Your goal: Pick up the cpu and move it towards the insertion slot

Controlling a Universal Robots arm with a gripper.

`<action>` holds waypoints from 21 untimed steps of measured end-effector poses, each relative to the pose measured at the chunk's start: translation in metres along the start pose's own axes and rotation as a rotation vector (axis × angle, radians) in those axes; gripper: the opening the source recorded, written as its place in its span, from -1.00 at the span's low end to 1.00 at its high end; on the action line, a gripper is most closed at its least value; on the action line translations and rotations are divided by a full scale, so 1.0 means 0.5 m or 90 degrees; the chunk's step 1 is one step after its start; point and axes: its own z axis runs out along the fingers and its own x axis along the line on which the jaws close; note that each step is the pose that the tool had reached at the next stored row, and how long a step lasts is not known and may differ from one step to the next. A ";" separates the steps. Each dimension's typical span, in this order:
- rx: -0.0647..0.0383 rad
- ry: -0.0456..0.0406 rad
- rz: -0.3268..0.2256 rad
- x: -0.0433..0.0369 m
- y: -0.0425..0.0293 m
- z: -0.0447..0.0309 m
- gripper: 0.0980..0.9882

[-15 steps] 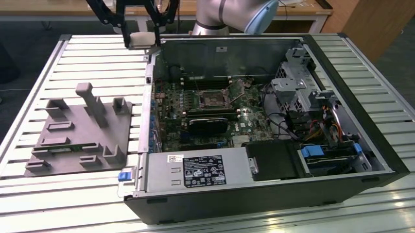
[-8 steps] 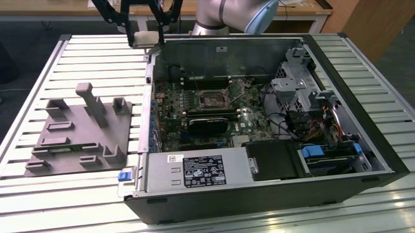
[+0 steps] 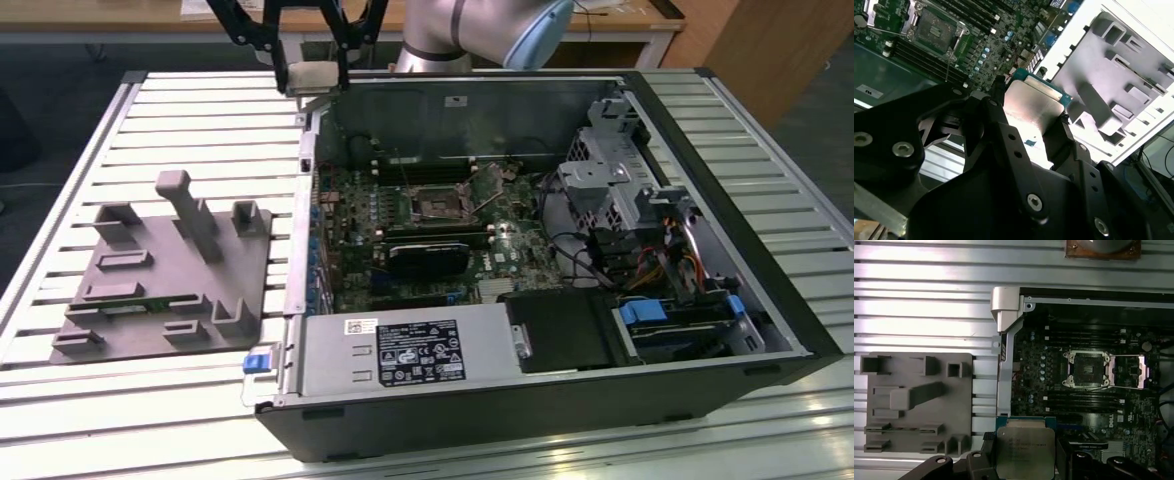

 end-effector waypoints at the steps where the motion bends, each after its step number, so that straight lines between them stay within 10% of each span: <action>1: 0.000 0.0000 0.000 -0.002 0.001 0.000 0.00; 21: -0.001 0.0000 0.000 -0.073 0.014 0.004 0.00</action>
